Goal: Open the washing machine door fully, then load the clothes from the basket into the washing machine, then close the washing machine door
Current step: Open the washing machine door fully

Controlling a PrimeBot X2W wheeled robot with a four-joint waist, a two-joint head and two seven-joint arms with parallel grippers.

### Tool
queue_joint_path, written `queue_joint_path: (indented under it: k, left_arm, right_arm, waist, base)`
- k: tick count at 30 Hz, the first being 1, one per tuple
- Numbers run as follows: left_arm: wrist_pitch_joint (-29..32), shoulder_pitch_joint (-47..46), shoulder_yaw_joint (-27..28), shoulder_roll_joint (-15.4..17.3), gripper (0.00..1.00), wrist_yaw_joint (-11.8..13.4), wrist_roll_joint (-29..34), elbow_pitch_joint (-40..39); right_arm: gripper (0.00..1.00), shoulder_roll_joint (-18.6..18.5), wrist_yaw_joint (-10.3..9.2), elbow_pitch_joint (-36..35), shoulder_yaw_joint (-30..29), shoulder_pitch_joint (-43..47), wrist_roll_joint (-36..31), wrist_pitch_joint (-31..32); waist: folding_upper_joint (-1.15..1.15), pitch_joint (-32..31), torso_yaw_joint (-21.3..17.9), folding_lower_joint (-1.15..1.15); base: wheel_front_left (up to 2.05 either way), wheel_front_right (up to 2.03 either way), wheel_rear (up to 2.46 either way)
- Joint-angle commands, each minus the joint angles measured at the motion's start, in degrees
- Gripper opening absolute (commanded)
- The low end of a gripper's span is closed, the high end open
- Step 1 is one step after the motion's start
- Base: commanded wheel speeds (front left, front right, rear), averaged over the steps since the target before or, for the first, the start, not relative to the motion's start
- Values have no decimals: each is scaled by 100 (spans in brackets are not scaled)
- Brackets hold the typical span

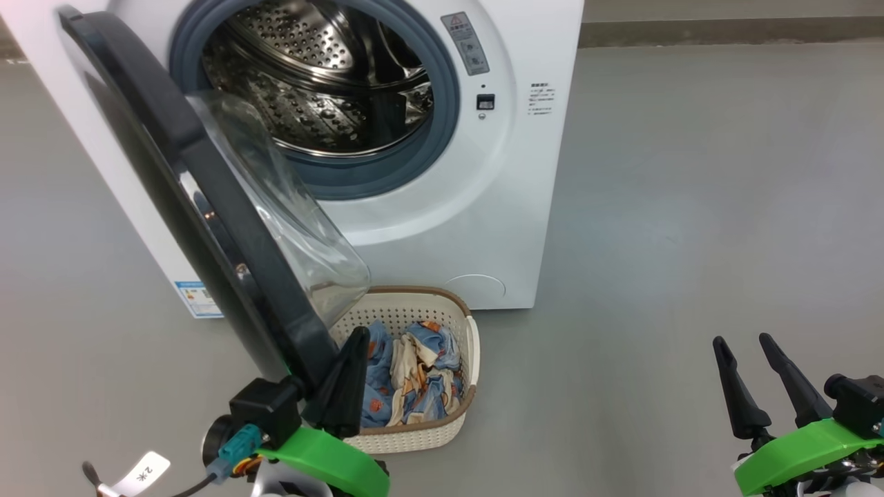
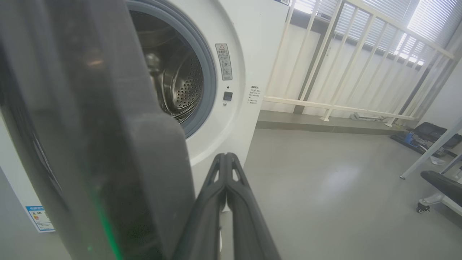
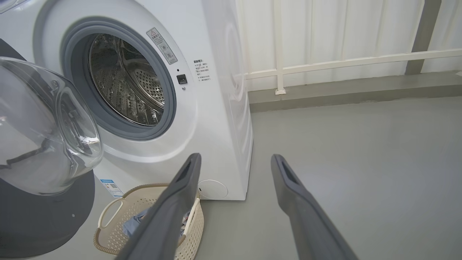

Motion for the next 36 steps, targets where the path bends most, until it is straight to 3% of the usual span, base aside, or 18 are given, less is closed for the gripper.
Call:
queue_joint_path:
  k: [1, 21, 36]
  left_arm:
    - [-59, -209, 289, 80, 0, 79, -62, -80]
    - [285, 208, 347, 495, 0, 350, 0, -728]
    - [512, 335, 694, 810, 0, 576, -134, -880]
  right_arm:
    - [100, -78, 8, -112, 109, -76, 20, -69]
    - [100, 137, 8, -102, 147, -25, 62, -69]
    - [100, 230, 8, -145, 134, -16, 50, -69]
  waist:
    - [0, -1, 72, 0]
    - [0, 0, 962, 0]
    - [0, 97, 1653, 0]
  base:
    - [0, 0, 0]
    - [0, 0, 0]
    - [0, 0, 0]
